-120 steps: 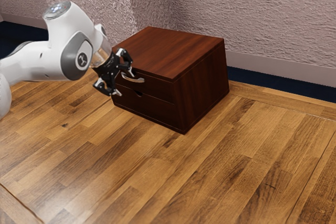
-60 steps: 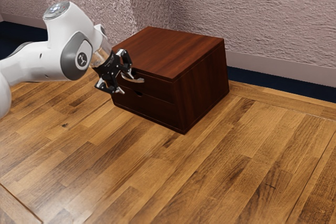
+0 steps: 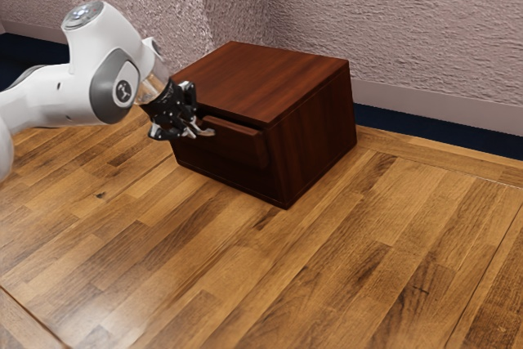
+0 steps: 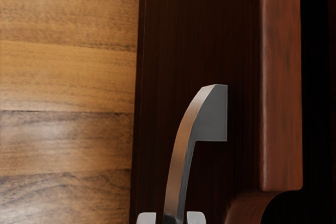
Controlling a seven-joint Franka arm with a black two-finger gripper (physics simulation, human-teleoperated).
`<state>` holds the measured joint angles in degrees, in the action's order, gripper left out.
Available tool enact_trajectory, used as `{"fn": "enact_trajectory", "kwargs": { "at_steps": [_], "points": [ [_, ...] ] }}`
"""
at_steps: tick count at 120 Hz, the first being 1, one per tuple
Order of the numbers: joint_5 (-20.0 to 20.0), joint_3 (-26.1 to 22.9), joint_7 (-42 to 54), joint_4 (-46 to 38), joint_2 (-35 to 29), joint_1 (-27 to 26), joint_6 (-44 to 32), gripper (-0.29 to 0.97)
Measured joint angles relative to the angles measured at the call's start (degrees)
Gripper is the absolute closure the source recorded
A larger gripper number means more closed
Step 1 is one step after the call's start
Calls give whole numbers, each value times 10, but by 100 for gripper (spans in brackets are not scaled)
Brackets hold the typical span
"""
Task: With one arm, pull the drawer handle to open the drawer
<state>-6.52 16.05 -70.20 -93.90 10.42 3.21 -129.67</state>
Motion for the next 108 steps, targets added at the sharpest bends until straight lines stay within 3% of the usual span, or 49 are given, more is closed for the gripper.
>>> {"fn": "enact_trajectory", "kwargs": {
  "at_steps": [108],
  "points": [
    [0, 5, -4, -88, -77, 1, 10, 78]
  ]
}}
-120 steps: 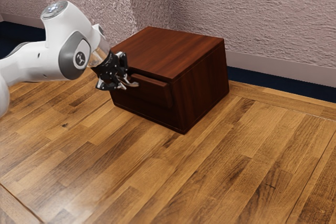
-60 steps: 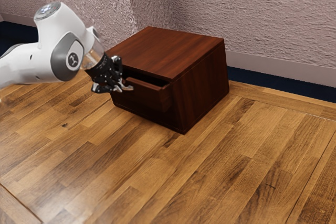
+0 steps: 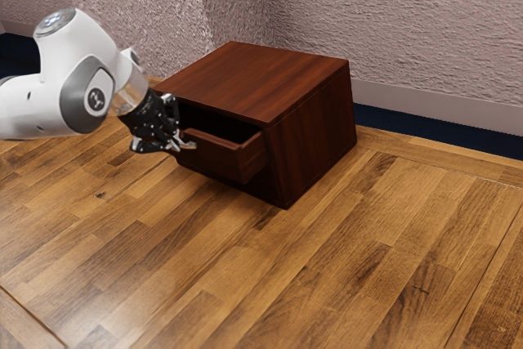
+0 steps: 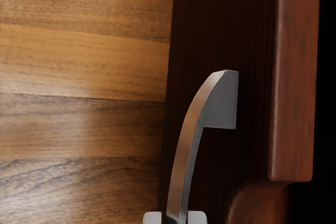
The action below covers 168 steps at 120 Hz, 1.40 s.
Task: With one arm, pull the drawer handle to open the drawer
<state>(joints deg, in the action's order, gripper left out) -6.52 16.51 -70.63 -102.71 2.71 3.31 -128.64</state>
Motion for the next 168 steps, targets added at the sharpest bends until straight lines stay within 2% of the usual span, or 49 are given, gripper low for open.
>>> {"fn": "enact_trajectory", "kwargs": {
  "at_steps": [168],
  "points": [
    [7, 40, -3, -139, -128, -18, -19, 79]
  ]
}}
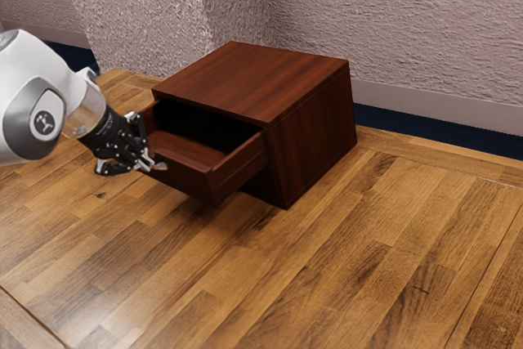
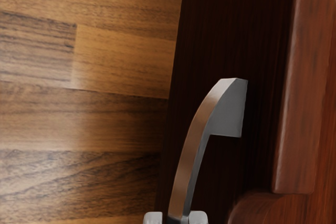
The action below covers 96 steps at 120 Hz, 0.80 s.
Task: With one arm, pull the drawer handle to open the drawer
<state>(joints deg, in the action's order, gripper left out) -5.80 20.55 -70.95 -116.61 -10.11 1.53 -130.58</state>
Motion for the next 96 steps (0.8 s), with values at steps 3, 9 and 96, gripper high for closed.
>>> {"fn": "enact_trajectory", "kwargs": {
  "at_steps": [3, 9, 96],
  "points": [
    [0, 0, 0, -2, -2, 0, 0, 79],
    [1, 1, 0, -7, -8, 1, -1, 79],
    [6, 28, -1, -44, -43, -24, -8, 78]
  ]
}}
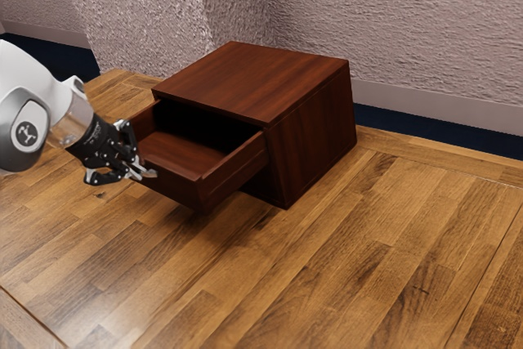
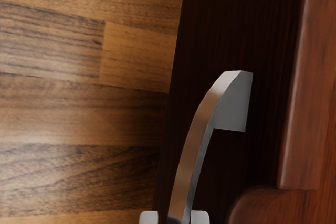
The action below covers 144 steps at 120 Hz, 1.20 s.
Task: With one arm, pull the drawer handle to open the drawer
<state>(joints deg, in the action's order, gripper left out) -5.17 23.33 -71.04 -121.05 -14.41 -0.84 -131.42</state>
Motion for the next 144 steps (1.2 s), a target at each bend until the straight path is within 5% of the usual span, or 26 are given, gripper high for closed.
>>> {"fn": "enact_trajectory", "kwargs": {
  "at_steps": [78, 90, 113, 144],
  "points": [
    [8, 22, 8, -9, -67, -30, 16, 50],
    [10, 22, 9, 54, -50, -30, 71, 31],
    [13, 18, 11, 283, 80, -40, 276, 13],
    [8, 16, 14, 326, 111, -39, 399, 4]
  ]
}}
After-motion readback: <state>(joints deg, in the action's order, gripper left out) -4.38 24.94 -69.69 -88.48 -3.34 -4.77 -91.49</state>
